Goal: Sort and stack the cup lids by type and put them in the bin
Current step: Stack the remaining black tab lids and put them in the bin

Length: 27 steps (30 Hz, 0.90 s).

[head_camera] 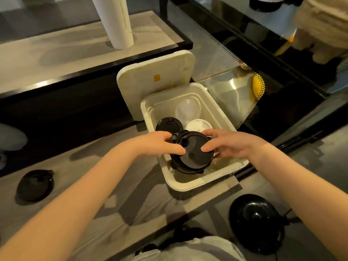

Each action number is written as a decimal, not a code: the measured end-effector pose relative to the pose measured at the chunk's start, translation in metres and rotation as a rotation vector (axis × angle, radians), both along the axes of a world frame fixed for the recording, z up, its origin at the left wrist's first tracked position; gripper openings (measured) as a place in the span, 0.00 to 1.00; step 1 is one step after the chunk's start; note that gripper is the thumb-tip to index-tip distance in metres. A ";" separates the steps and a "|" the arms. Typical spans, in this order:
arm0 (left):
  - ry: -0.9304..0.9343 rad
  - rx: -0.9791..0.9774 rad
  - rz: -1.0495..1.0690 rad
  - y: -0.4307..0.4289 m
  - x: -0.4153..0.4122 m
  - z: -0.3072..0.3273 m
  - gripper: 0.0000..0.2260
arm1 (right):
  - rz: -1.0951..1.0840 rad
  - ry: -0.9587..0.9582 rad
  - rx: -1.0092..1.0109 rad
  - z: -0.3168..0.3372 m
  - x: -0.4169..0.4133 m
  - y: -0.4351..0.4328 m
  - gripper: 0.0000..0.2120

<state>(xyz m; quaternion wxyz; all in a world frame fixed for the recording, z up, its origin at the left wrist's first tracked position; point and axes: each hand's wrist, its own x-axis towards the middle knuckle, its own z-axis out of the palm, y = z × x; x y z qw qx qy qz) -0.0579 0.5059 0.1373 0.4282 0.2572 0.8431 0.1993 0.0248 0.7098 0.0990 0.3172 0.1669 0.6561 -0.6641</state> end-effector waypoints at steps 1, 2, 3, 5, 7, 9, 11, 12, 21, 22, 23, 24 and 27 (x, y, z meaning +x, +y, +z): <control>0.017 -0.050 -0.051 0.003 -0.001 0.000 0.19 | 0.007 -0.019 0.015 -0.003 -0.001 0.000 0.27; 0.028 -0.099 -0.096 0.006 -0.002 0.000 0.23 | 0.017 -0.034 0.035 -0.006 -0.002 -0.001 0.27; 0.035 -0.137 -0.137 0.008 -0.003 -0.002 0.26 | 0.027 -0.047 0.053 -0.009 -0.002 -0.004 0.28; 0.086 -0.163 -0.202 0.010 -0.003 -0.005 0.30 | 0.038 -0.061 0.071 -0.013 -0.003 -0.009 0.28; 0.232 -0.120 -0.226 0.004 -0.003 -0.009 0.34 | 0.039 -0.054 0.081 -0.016 -0.005 -0.012 0.26; 0.463 -0.032 -0.249 -0.009 -0.001 -0.016 0.41 | 0.043 -0.042 0.125 -0.019 -0.005 -0.015 0.25; 0.572 0.102 -0.225 -0.023 0.001 -0.028 0.46 | 0.040 -0.045 0.187 -0.021 -0.003 -0.017 0.24; 0.581 0.135 -0.218 -0.030 0.002 -0.035 0.47 | 0.033 -0.054 0.209 -0.023 -0.003 -0.018 0.24; 0.630 0.155 -0.295 -0.039 0.004 -0.050 0.40 | 0.081 -0.043 0.199 -0.023 -0.006 -0.022 0.34; 0.619 0.194 -0.268 -0.034 0.001 -0.047 0.36 | 0.081 -0.035 0.182 -0.024 -0.006 -0.022 0.33; 0.606 0.228 -0.258 -0.027 -0.005 -0.042 0.31 | 0.070 -0.026 0.166 -0.024 -0.005 -0.022 0.31; 0.597 0.245 -0.289 -0.015 -0.012 -0.038 0.26 | 0.054 -0.022 0.152 -0.023 -0.004 -0.021 0.29; 0.518 0.177 -0.490 0.026 -0.032 -0.035 0.20 | 0.051 -0.016 0.134 -0.022 -0.001 -0.020 0.29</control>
